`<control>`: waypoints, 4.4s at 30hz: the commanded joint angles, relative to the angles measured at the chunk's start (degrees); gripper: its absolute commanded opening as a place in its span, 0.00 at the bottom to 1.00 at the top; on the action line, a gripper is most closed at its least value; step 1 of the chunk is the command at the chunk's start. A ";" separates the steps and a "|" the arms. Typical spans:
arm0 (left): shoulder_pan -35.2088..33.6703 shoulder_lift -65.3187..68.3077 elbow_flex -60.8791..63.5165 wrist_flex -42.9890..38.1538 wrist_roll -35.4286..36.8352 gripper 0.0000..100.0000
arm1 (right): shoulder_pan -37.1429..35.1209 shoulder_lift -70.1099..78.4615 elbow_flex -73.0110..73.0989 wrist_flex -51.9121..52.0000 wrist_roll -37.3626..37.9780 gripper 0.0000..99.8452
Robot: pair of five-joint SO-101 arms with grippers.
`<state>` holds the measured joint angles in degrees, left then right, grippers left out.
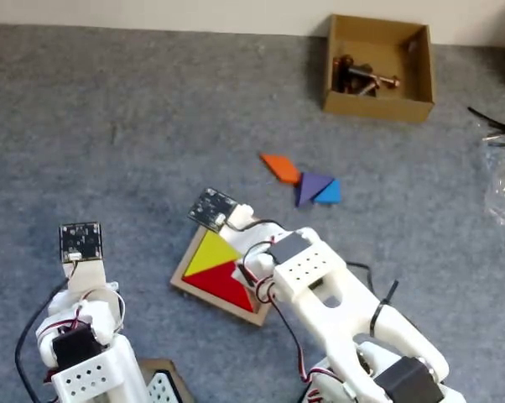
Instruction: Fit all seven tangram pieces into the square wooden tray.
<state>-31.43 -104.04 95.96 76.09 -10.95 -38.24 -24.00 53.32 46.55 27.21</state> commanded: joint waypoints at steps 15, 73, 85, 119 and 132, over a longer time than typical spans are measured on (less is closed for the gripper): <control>0.84 -0.31 1.19 0.53 0.53 0.01 | 1.89 -0.13 -0.40 -3.03 0.70 0.01; 0.84 -0.31 1.19 0.53 0.53 0.01 | -3.38 5.41 -0.22 3.12 -3.25 0.01; 0.84 -0.31 1.19 0.53 0.53 0.01 | 0.48 5.32 -5.93 6.73 -7.38 0.01; 0.84 -0.31 1.19 0.53 0.53 0.01 | 11.74 5.93 -5.58 -4.88 -7.12 0.01; 0.84 -0.31 1.19 0.53 0.53 0.01 | 6.37 5.85 -1.36 -4.70 -7.12 0.01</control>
<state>-31.43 -104.04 95.96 76.09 -10.95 -28.66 -16.44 51.91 42.24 20.26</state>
